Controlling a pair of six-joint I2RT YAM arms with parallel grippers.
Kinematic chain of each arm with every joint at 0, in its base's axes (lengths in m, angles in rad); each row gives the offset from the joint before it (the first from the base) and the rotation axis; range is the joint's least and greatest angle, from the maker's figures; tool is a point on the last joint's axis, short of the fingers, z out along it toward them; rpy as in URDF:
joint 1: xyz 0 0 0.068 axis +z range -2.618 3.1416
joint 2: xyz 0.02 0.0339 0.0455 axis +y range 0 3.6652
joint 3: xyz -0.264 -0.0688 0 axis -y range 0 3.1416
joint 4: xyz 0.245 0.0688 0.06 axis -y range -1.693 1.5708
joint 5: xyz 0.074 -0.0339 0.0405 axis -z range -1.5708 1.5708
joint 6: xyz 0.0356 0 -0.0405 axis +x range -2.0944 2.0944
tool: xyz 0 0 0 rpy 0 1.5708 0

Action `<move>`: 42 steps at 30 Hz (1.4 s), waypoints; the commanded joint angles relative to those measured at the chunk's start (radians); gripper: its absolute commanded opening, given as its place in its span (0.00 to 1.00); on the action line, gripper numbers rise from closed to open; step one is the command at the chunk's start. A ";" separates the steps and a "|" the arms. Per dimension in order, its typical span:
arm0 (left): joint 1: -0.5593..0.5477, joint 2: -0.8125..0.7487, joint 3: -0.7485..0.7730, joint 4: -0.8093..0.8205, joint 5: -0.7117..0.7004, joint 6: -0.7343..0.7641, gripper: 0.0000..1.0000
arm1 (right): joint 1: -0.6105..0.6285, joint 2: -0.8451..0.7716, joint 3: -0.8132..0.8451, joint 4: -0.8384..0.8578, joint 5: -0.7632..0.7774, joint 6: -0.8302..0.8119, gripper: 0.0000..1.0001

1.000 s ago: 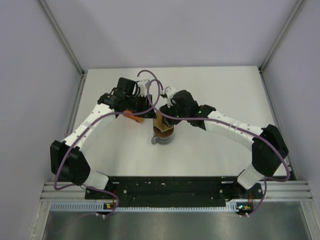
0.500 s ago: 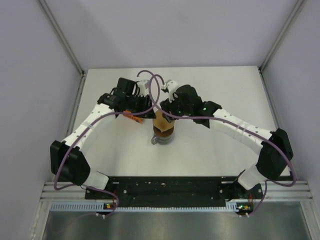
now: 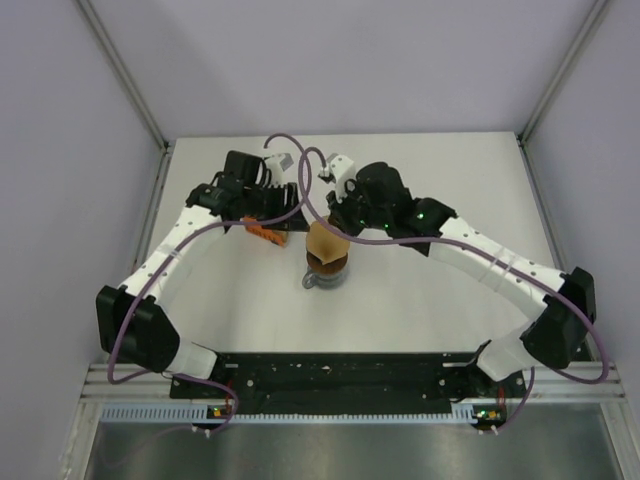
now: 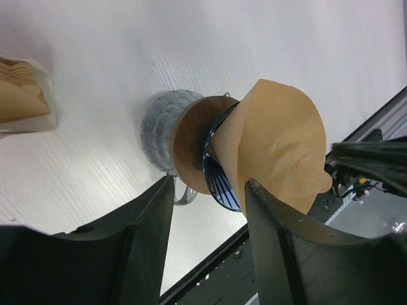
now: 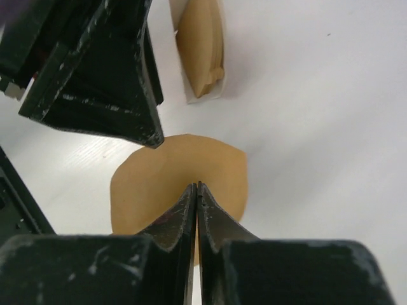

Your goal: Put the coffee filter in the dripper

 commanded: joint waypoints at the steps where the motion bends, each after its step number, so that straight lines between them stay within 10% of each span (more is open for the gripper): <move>1: 0.038 -0.053 0.020 0.023 0.033 -0.070 0.54 | 0.040 0.076 0.040 -0.093 -0.033 0.025 0.00; 42: 0.093 -0.035 -0.186 0.172 0.157 -0.362 0.51 | 0.089 0.601 0.215 -0.308 0.183 0.228 0.00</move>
